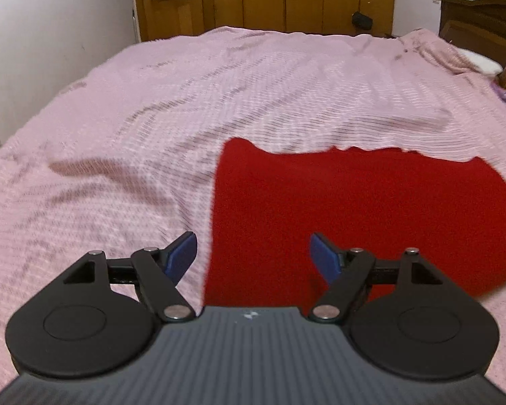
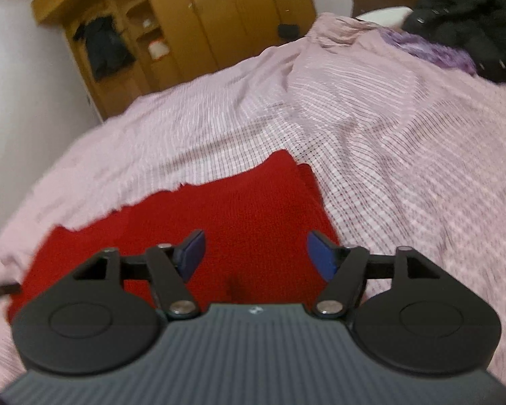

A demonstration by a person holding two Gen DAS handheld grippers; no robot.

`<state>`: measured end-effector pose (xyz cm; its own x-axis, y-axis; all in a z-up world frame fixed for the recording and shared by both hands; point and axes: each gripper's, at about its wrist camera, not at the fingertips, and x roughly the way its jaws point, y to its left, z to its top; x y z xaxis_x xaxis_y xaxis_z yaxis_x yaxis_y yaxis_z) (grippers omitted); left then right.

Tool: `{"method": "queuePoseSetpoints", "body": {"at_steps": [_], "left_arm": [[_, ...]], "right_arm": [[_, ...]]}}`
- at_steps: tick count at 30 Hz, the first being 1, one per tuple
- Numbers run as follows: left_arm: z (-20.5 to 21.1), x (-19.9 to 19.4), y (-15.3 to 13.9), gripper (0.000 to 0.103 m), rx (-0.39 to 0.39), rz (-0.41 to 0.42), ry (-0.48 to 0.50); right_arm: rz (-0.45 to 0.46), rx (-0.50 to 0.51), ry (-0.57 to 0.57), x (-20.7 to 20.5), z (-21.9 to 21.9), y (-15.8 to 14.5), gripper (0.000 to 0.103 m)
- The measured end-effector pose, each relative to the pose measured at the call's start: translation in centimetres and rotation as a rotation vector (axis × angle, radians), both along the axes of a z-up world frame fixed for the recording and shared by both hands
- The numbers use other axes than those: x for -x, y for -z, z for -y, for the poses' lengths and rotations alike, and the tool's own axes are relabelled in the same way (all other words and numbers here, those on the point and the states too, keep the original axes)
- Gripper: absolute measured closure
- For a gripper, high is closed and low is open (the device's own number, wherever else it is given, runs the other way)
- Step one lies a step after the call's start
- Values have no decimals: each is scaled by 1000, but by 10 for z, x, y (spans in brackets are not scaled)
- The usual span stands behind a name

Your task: Fold small clothes

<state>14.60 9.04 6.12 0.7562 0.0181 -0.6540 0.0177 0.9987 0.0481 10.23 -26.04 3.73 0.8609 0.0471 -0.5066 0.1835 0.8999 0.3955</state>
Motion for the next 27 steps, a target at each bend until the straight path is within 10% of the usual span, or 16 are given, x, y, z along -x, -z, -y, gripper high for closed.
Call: {"method": "queuePoseSetpoints", "body": {"at_steps": [12,27], "left_arm": [[17,31,18,22,114,-87,-11],[19,21,32,22,77,-127,-39]], "right_arm": [[-92,-252,105,35,12,26,25],[-47,-468,95,-1,7,52,19]]}}
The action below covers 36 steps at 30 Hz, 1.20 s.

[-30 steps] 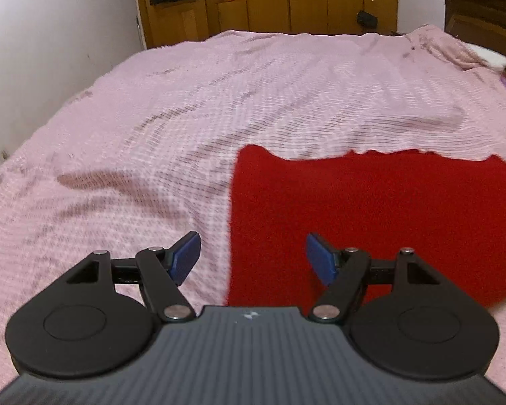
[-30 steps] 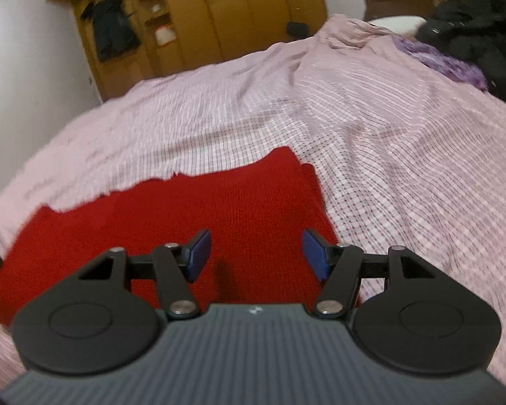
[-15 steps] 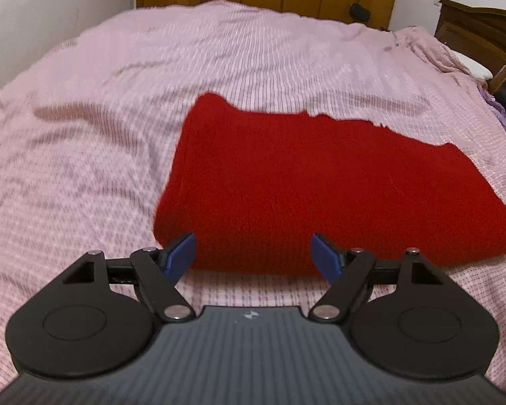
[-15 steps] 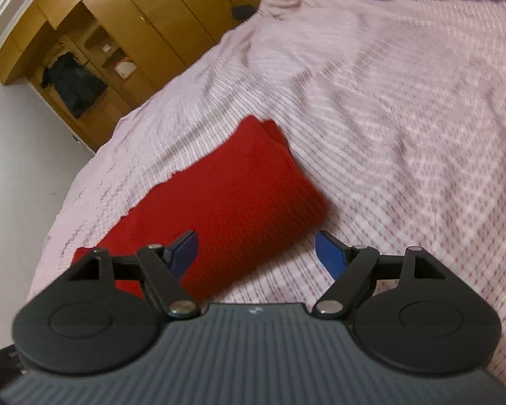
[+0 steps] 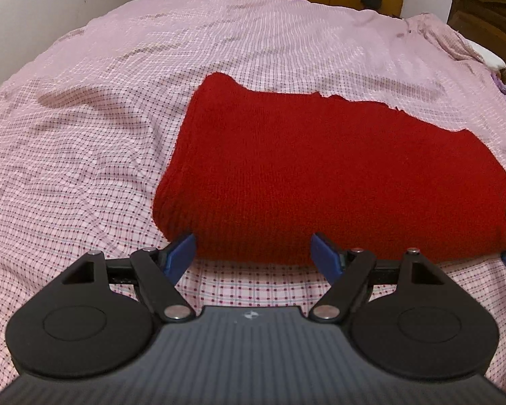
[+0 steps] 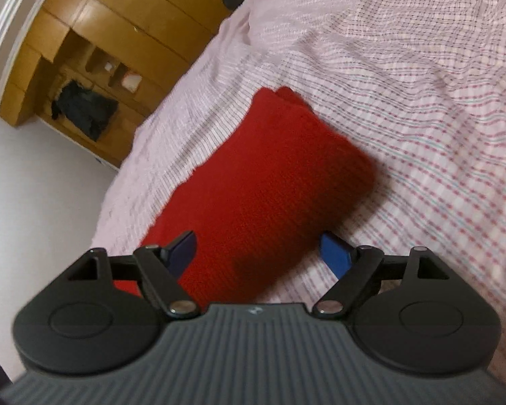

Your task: Fold small clothes

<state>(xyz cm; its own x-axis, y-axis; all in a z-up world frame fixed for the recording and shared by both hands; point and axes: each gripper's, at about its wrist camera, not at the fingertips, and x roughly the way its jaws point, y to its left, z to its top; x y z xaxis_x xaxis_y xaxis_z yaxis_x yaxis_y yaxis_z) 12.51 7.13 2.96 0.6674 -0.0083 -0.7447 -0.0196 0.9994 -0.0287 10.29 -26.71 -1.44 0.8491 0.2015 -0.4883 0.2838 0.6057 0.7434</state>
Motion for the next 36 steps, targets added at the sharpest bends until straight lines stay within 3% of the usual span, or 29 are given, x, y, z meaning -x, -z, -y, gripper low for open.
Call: {"method": "queuePoseSetpoints", "body": {"at_steps": [11,18,23,31,36], "left_arm": [[3,-4,6,18,-5,-6,6],[4,-5,8,17,-17,-7,17],[6,-6,10,15,-20,-12,10],[6,-5,10,15,-24,-15,14],[7,-6,10,14,-32,-15,13]], "right_arm": [[-11,-17,81,-24,4,11,17],[-124,-97,45,-31,17,0,18],[-178,-25,61,-39,15,-5,18],[-156,-21,127,-41,8,-3,17],[-155,-47,102,-44,14,-4,17]]}}
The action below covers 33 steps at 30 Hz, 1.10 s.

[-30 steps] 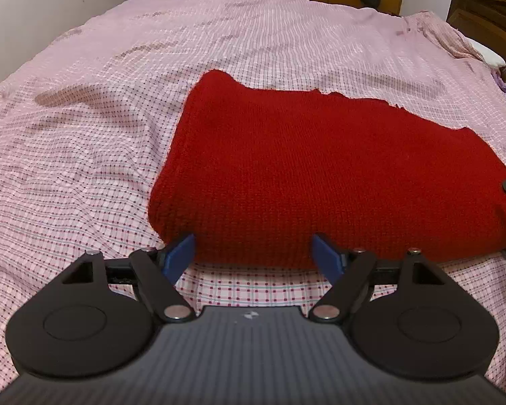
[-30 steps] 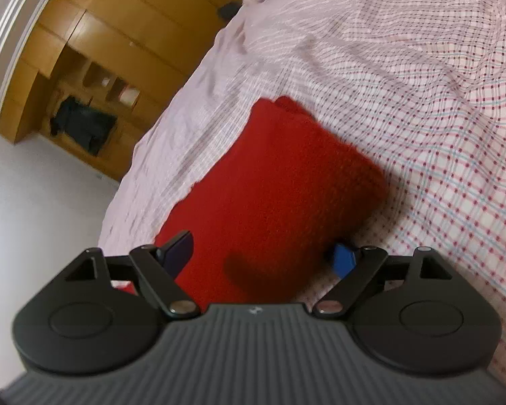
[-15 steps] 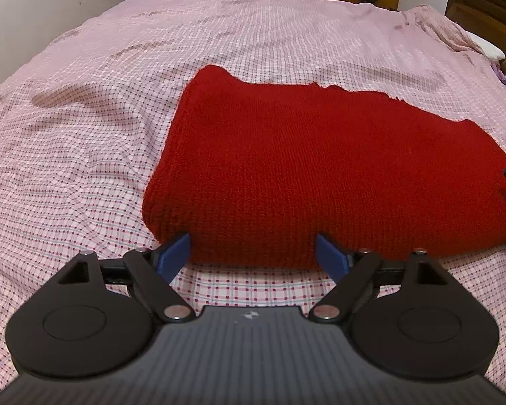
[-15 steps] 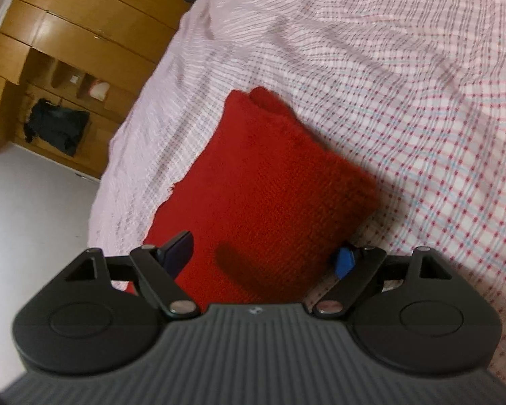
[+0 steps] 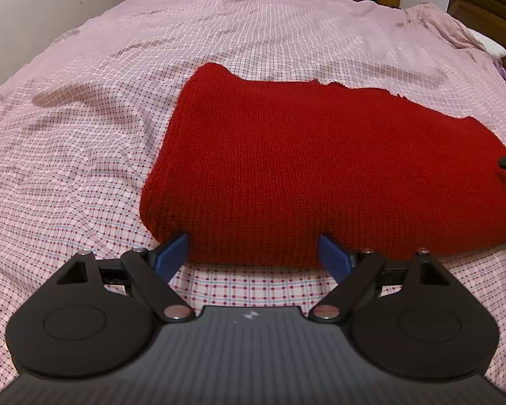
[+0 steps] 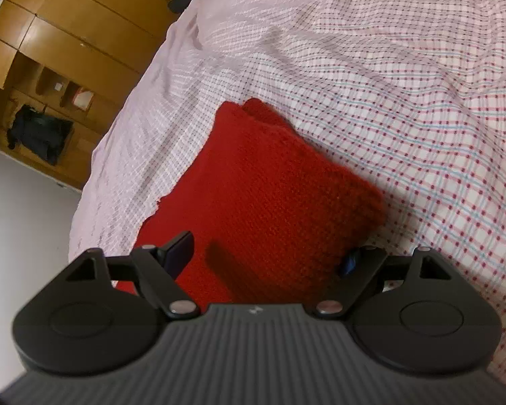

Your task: Fold small clothes

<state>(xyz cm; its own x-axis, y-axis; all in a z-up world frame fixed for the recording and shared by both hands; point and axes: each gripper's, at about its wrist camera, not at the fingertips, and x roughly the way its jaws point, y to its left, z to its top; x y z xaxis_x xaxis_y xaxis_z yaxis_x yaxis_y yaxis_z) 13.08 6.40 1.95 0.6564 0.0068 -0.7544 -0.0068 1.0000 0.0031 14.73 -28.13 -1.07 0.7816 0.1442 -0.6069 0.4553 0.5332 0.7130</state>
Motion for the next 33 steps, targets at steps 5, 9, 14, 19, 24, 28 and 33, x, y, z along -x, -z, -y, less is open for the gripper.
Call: {"method": "queuePoseSetpoints", "body": {"at_steps": [5,9,14,19,24,28,33], "left_arm": [[1,-1,1,14,-3,-1,0],[0,-1,1,14,-2,-2,-1],[0,0,-1,14,1,0,-3],[-1,3,-6,14,19,5,-2],[-2,7,-12,14,26,22,6],[-3,7,-13,14,26,20,3],[-8,8,-16,14,33,21,-5]], "right_arm": [[47,-92,8,0,12,14,18],[85,-137,28,4,20,23,33],[146,-194,7,10,27,26,68],[183,-117,-29,13,20,13,70],[197,-25,-65,9,13,-2,70],[206,34,-88,5,9,-8,70],[214,93,-113,1,7,-15,70]]}}
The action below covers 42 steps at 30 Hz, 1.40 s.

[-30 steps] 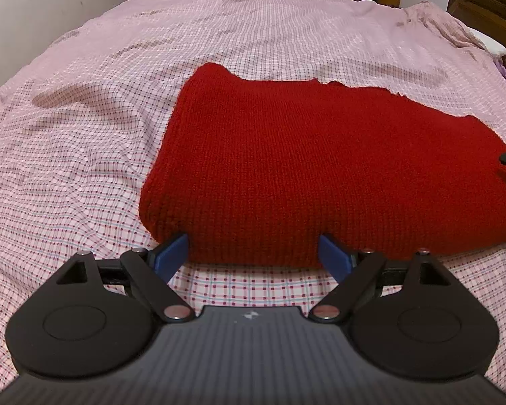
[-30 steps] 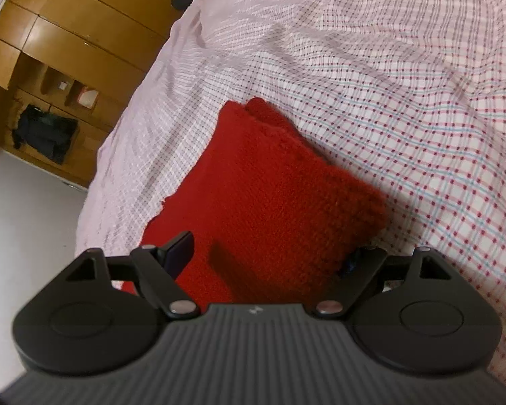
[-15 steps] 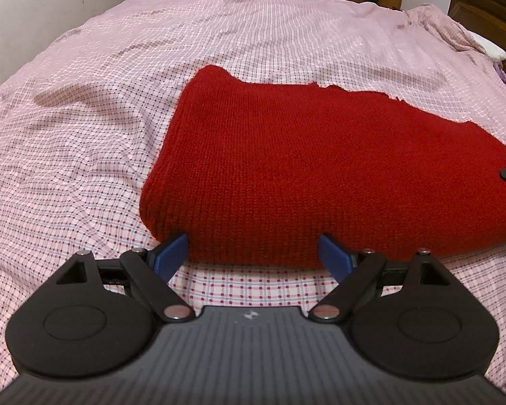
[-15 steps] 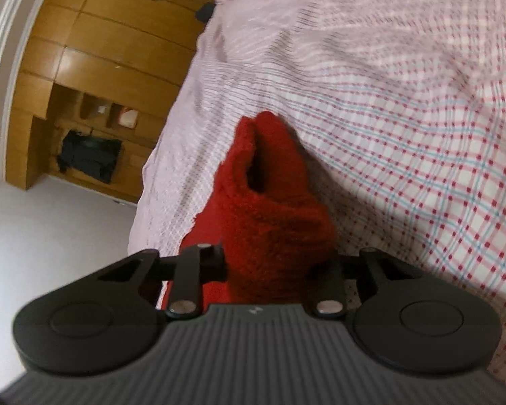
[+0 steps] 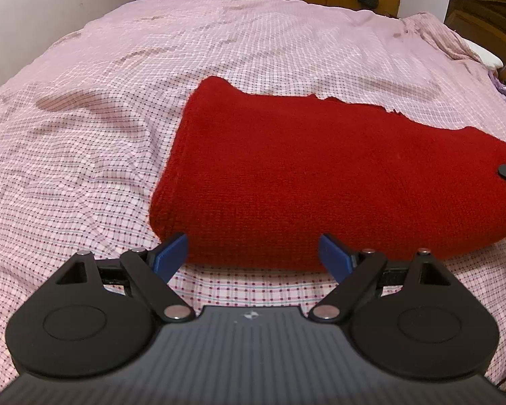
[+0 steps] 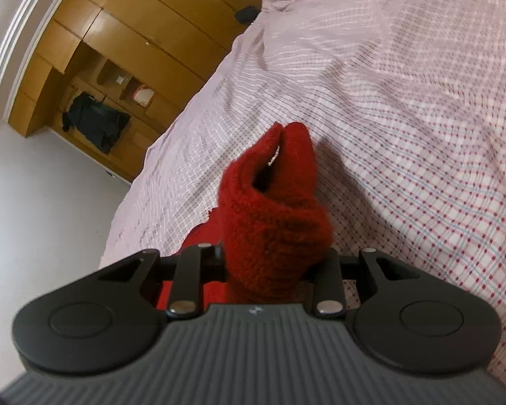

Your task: Fold small clothes

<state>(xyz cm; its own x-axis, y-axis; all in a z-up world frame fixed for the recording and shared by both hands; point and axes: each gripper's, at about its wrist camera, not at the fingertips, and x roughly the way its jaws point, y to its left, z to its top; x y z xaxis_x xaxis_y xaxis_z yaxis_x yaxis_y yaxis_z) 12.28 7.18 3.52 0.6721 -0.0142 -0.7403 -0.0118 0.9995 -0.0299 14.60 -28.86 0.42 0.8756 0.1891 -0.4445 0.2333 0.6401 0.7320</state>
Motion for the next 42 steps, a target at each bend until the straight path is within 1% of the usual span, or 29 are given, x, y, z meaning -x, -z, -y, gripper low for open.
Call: {"method": "queuePoseSetpoints", "body": {"at_steps": [9,15,23,30,33,36,42], "left_arm": [[-7,4,-5,14,6,7,-6],[-17,8,-10,14,-3,24,-11],[-42,7,-18,14,-5,35,-36],[-63,11,-20,14,-8,45,-50],[-76,12,-22,14,3,52,-72],[-90,12,-22,14,20,48,-96],[-107,10,-21,14,25,42,-114]], "right_arm": [[25,116,-27,-1,-15,-20,70],[62,201,-53,-3,-29,-36,70],[94,252,-80,-10,-50,-57,70],[129,322,-109,-13,-78,-75,71],[145,353,-118,-16,-92,-83,71],[166,402,-138,-18,-111,-91,71],[185,503,-204,-26,-157,-100,71]]}}
